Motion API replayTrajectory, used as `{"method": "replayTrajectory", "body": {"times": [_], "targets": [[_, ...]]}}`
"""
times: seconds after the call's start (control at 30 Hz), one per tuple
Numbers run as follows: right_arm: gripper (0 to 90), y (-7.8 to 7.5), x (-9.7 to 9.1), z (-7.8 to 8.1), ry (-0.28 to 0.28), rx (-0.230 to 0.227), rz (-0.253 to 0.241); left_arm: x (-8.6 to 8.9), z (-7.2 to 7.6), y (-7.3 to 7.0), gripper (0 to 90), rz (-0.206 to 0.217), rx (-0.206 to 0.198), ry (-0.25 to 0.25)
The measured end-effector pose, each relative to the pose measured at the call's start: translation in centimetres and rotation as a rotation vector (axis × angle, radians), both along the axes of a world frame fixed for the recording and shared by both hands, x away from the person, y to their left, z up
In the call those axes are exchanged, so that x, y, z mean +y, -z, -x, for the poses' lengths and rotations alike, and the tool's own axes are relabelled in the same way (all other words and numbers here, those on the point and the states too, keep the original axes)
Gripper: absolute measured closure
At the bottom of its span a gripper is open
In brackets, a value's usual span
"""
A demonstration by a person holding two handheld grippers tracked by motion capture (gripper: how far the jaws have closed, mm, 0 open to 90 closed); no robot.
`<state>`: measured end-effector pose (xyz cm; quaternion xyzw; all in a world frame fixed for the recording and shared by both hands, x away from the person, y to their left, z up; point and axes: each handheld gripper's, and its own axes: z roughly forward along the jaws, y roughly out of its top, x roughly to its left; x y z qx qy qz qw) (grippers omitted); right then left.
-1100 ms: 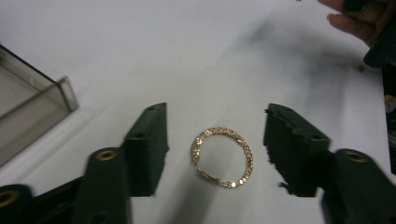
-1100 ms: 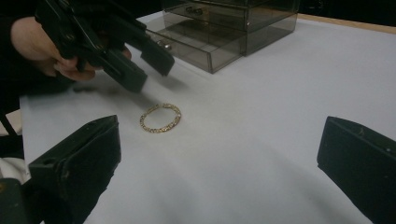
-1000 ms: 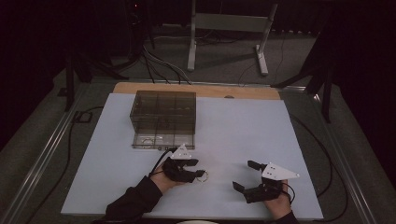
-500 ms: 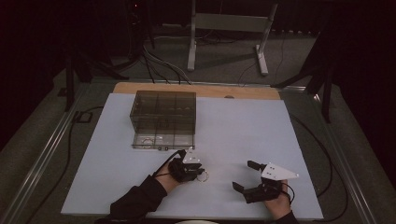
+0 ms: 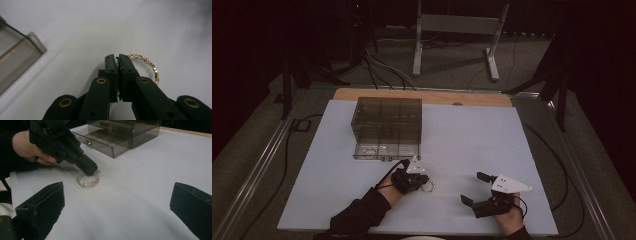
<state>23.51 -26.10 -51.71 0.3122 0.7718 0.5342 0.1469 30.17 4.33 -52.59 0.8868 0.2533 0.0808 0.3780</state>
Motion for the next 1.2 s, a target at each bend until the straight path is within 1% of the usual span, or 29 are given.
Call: {"method": "replayTrajectory", "body": {"times": [0.13,0.27,0.47,0.67,0.77,0.8,0.83,1.0,1.03,1.13,1.2], "targets": [[0.0,0.0,-0.1,0.0,0.000,-0.002,0.002,0.6,0.0,-1.1,88.4,0.026,-0.028,-0.013],[0.0,0.0,-0.1,0.1,-0.001,-0.005,0.001,1.4,-0.1,-1.9,88.3,0.034,-0.052,-0.036],[0.0,0.0,-0.1,0.1,-0.001,-0.003,-0.001,3.2,-0.7,-2.9,88.3,0.047,-0.082,-0.094],[0.0,0.0,-0.1,0.1,-0.001,-0.004,0.001,5.7,-1.7,-4.2,88.3,0.072,-0.109,-0.173],[0.0,0.0,0.0,0.0,-0.001,-0.002,-0.001,7.1,-2.1,-4.8,88.3,0.099,-0.116,-0.223],[0.0,0.0,0.0,0.1,-0.002,-0.003,-0.001,7.4,-2.2,-4.9,88.3,0.096,-0.124,-0.231],[0.0,0.0,0.0,0.1,-0.002,-0.003,-0.001,7.9,-2.3,-5.1,88.3,0.103,-0.130,-0.249],[0.0,0.0,0.0,0.0,-0.002,-0.001,-0.003,9.8,-2.7,-5.7,88.2,0.107,-0.151,-0.307],[0.0,0.0,0.0,0.0,-0.003,0.000,-0.003,10.2,-2.8,-5.8,88.3,0.105,-0.161,-0.324],[0.0,0.0,0.0,0.0,-0.002,-0.001,-0.004,11.3,-3.1,-6.0,88.3,0.110,-0.168,-0.358],[0.0,0.0,0.0,0.1,-0.002,-0.002,-0.002,12.0,-3.4,-6.0,88.2,0.116,-0.164,-0.381]]}}
